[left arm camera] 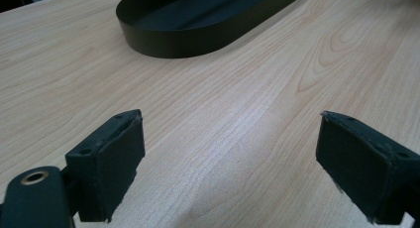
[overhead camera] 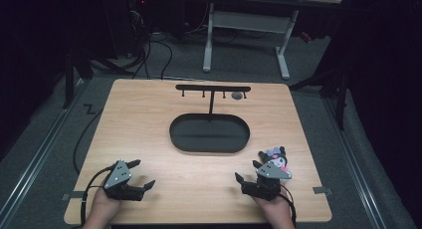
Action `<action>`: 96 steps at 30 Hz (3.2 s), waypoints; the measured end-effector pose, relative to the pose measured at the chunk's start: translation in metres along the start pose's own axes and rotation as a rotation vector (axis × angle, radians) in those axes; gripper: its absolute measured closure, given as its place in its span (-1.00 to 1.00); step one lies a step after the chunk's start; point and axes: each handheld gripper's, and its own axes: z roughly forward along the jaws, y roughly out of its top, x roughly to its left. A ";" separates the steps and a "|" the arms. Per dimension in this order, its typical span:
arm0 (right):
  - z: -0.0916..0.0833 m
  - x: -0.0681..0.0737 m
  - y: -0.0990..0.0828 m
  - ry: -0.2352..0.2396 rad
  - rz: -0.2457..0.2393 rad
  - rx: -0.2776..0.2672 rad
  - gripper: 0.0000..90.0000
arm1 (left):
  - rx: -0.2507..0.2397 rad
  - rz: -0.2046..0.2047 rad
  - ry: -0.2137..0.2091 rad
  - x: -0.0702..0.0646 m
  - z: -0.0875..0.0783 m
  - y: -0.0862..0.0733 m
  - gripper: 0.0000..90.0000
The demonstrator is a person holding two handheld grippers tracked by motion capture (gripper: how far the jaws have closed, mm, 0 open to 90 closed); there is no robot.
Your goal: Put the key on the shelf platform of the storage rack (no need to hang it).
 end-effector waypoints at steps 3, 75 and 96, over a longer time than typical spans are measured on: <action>0.000 0.000 0.000 0.000 -0.003 -0.002 -0.55 | -0.001 -0.001 -0.001 0.000 0.000 0.000 -0.73; 0.022 0.010 0.051 -0.005 -0.046 0.559 -0.47 | -0.022 0.058 0.009 -0.001 0.006 0.009 -0.73; 0.042 0.007 0.062 0.040 -0.070 0.759 -0.50 | 0.008 0.030 0.019 -0.004 -0.003 0.001 -0.78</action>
